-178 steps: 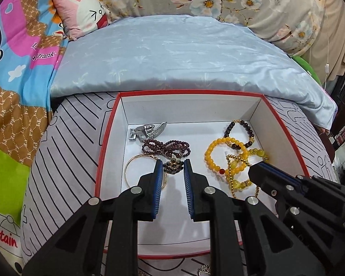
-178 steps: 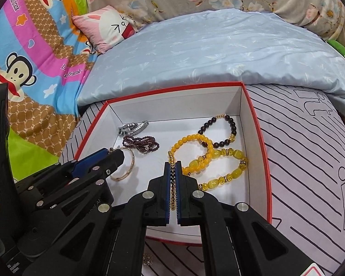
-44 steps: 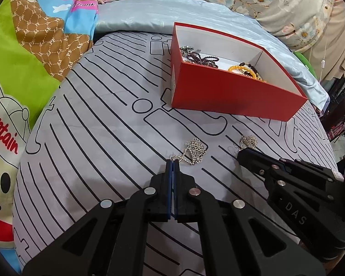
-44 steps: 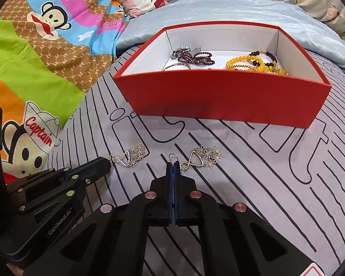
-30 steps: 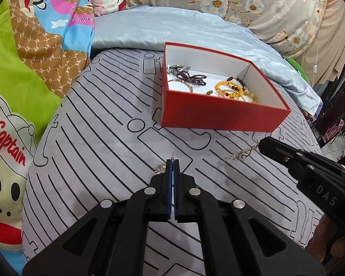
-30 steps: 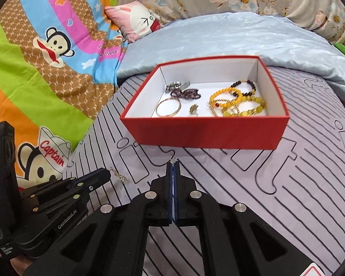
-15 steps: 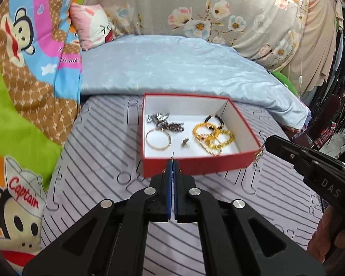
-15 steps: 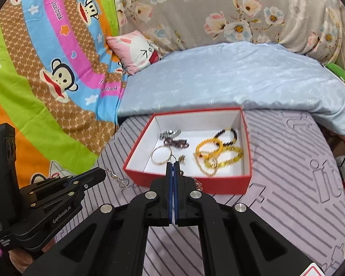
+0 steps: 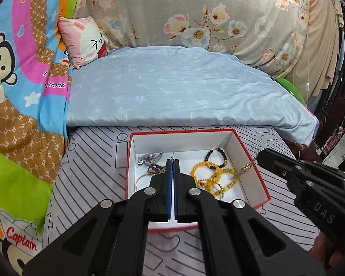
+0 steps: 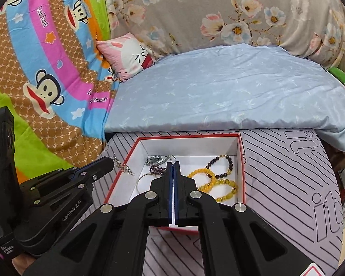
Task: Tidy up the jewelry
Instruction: 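Carry both silver necklaces into the red box and open both tools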
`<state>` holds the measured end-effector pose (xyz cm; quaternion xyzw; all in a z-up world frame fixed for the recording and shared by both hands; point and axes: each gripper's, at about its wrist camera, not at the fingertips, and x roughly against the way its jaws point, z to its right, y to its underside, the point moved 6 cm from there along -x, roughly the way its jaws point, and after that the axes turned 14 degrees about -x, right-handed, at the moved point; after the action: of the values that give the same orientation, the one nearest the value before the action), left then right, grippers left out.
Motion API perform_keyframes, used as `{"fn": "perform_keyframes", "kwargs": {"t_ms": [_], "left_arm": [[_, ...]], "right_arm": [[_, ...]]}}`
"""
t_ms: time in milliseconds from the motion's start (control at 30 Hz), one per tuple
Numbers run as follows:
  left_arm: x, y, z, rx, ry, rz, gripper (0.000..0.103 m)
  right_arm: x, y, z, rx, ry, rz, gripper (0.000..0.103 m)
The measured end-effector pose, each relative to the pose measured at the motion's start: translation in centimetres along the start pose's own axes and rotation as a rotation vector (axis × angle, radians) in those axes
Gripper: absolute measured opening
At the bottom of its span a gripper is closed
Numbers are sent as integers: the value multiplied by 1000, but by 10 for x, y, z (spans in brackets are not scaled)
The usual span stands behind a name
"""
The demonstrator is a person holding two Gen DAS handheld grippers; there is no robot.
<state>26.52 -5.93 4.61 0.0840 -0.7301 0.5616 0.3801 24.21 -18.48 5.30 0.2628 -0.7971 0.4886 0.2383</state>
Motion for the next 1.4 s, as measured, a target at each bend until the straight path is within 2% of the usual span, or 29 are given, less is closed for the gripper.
{"fn": "perform_keyframes", "kwargs": {"t_ms": [233,533,1000,1400], "left_arm": [[-43,-3,-1,-6,-19,-51,0],[-73,-3,-5,-4,-26,-84,0],[-96,0,-8,-1,-30,-118,0],[-101,0,-8,-3,-33,-124,0]], "right_arm": [[-35,-9,8,0,25,-29,0],[-71,-7,13,9,54,-68,0],[-99,-2,18,22,95,-94,0],[-102,-1,20,20,98,-96,1]]}}
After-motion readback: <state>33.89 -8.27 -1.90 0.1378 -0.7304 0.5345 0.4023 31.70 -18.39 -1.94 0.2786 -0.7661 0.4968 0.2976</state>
